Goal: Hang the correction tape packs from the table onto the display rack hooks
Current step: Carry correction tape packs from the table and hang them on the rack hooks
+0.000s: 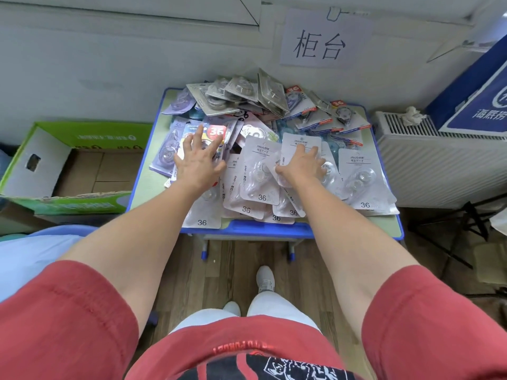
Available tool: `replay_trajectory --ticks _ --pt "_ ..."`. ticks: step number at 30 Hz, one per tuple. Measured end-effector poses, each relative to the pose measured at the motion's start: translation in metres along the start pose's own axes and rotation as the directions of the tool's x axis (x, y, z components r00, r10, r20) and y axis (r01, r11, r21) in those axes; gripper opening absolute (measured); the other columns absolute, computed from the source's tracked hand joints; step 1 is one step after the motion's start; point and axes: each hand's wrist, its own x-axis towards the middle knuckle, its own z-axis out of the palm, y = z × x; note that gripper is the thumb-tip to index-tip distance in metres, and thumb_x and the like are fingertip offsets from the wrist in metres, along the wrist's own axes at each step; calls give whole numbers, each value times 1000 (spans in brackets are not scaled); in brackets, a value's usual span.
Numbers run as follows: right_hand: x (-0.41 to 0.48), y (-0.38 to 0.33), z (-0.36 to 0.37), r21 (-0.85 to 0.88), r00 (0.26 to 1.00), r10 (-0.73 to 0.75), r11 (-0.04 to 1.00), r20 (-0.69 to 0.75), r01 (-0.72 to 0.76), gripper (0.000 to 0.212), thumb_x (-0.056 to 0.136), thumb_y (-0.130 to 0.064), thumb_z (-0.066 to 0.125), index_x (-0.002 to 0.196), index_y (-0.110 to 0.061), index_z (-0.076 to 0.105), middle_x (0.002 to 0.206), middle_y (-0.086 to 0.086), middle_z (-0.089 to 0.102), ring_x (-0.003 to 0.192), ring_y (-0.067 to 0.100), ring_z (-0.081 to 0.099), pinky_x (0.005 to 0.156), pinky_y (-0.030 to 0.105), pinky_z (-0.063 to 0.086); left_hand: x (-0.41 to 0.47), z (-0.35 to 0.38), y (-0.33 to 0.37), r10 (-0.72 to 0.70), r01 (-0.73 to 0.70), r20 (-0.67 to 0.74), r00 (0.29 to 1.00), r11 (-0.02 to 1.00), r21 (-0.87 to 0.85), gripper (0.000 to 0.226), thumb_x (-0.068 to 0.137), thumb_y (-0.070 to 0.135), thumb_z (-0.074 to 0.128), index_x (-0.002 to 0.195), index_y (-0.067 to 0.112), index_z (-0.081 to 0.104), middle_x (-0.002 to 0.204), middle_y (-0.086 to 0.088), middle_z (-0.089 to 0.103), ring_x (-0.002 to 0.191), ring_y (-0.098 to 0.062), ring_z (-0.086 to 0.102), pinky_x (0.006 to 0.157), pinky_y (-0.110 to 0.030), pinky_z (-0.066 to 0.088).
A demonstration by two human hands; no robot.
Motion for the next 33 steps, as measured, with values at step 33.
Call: replay_trajectory --ticks 33 --pt "-299 270 90 18 991 75 997 -109 -74 75 85 -41 58 148 -23 21 155 9 11 129 33 26 100 44 33 -317 130 82 196 -206 119 973 975 84 55 98 35 40 150 32 22 160 -4 1 144 -27 5 110 -59 18"
